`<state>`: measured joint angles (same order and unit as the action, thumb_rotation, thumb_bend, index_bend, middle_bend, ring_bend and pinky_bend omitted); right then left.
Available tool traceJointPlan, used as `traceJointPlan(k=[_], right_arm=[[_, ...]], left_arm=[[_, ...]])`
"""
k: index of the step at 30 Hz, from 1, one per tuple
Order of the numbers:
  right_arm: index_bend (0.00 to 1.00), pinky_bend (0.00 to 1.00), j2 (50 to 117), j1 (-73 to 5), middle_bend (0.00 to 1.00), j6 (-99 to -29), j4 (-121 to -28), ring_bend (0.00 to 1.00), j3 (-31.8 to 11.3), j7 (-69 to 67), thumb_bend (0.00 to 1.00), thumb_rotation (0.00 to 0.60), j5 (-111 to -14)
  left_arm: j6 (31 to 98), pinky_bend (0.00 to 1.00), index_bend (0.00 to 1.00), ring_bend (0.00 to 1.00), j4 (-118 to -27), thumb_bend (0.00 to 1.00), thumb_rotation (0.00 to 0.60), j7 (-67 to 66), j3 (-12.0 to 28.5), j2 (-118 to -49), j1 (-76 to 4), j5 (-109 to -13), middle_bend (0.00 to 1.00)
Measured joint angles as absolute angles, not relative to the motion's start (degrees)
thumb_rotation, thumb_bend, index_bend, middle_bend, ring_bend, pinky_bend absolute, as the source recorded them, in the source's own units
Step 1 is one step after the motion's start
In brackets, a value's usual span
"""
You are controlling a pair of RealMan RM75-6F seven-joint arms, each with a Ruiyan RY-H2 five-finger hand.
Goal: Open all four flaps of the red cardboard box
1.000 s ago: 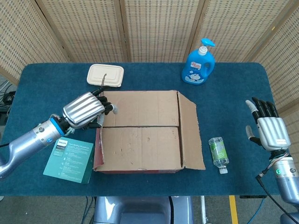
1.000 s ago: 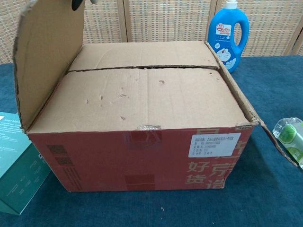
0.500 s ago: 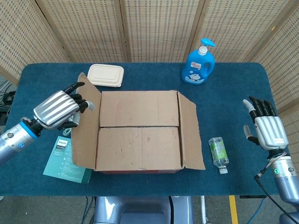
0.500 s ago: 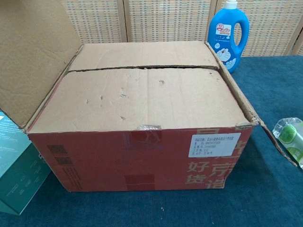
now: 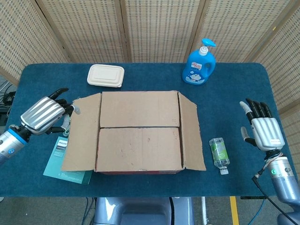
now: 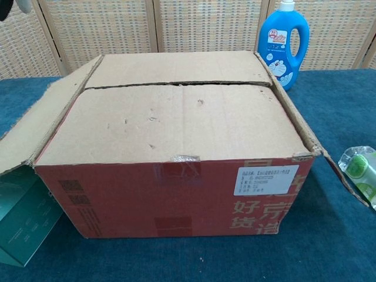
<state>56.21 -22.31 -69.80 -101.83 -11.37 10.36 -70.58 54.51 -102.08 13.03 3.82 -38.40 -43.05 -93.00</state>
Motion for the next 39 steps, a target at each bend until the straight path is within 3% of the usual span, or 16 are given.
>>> traceJointPlan(k=[5,8,13,19,22,30,39], right_arm=[[0.0,0.03,56.81,-22.25,0.04,-69.85,-101.54,0.0,-11.06,10.28,0.54,0.6,-70.96],[0.0,0.03,57.24,-22.15,0.04,-69.94,-101.31,0.0,-10.77,10.3,0.54,0.6,-71.26],[0.0,0.03,57.64,-21.91,0.04,-70.17,-100.98,0.0,-10.55,10.26,0.54,0.6,-71.37],[0.0,0.03,57.84,-21.7,0.04,-70.38,-100.59,0.0,-10.54,10.01,0.54,0.6,-71.21],[0.0,0.03,57.93,-21.64,0.04,-70.28,-100.29,0.0,-10.5,9.78,0.54,0.6,-71.1],[0.0,0.03,58.16,-21.4,0.04,-69.95,-99.16,0.0,-10.36,8.72,0.54,0.6,-70.99],[0.0,0.03,58.23,-21.17,0.04,-69.68,-98.31,0.0,-10.22,7.57,0.54,0.6,-71.26]], left_arm=[[55.51,0.07,0.25,0.12,-101.28,0.43,0.298,9.57,4.37,-42.5,-41.83,-90.49,0.19],[55.69,0.06,0.19,0.02,-100.88,0.38,0.298,7.01,4.95,-45.31,-41.44,-88.32,0.1],[55.44,0.0,0.06,0.0,-100.51,0.36,0.286,3.06,6.23,-49.1,-41.35,-84.27,0.0],[54.24,0.0,0.0,0.0,-100.25,0.36,0.294,0.93,7.44,-52.2,-42.18,-81.19,0.0],[53.39,0.0,0.0,0.0,-99.92,0.36,0.322,-0.03,7.99,-54.31,-42.98,-79.86,0.0],[51.71,0.0,0.0,0.0,-98.69,0.36,0.328,-6.03,9.33,-60.11,-45.35,-75.65,0.0],[50.37,0.0,0.0,0.0,-98.01,0.36,0.5,-11.78,10.02,-64.72,-47.76,-72.34,0.0]])
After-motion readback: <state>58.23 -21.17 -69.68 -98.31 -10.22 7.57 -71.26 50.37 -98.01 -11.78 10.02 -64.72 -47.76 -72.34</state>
